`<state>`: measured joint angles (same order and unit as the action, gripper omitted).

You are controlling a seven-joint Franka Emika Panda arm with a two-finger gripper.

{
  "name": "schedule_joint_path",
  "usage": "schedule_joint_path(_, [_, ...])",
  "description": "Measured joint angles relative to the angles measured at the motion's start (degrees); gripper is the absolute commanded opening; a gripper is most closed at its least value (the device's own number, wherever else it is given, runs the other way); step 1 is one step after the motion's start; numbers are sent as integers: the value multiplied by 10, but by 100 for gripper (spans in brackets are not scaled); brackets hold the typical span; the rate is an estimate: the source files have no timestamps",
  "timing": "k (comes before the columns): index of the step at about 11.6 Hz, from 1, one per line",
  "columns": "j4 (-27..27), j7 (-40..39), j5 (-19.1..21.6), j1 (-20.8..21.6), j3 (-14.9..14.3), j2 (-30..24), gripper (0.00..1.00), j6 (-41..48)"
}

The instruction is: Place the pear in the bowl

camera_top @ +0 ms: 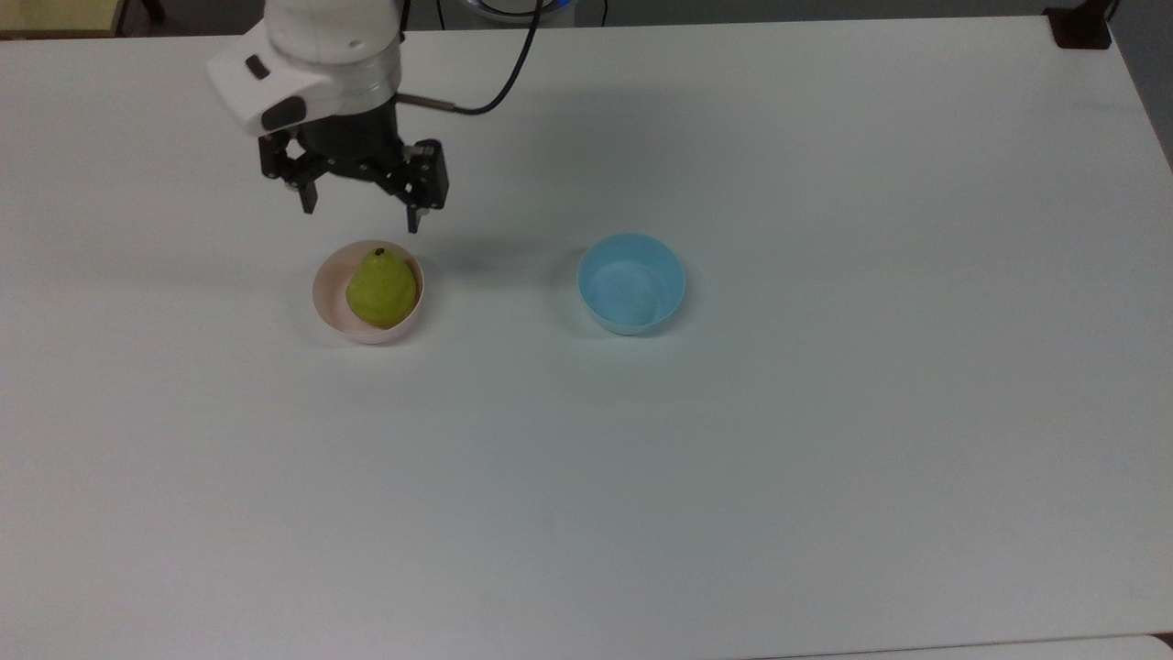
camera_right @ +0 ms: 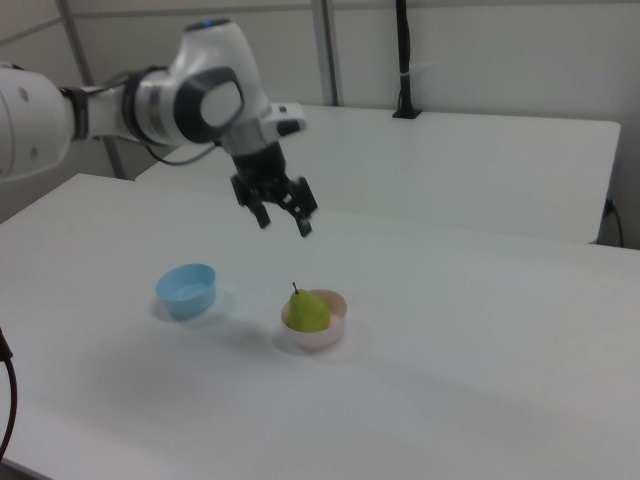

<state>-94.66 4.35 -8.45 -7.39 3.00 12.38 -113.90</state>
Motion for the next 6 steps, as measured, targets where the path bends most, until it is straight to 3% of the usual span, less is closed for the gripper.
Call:
schedule_joint_path(4, [19,1,9,62,1,-74,100,118])
schedule_joint_path(6, [19,1,34,79,0,-114,100,173])
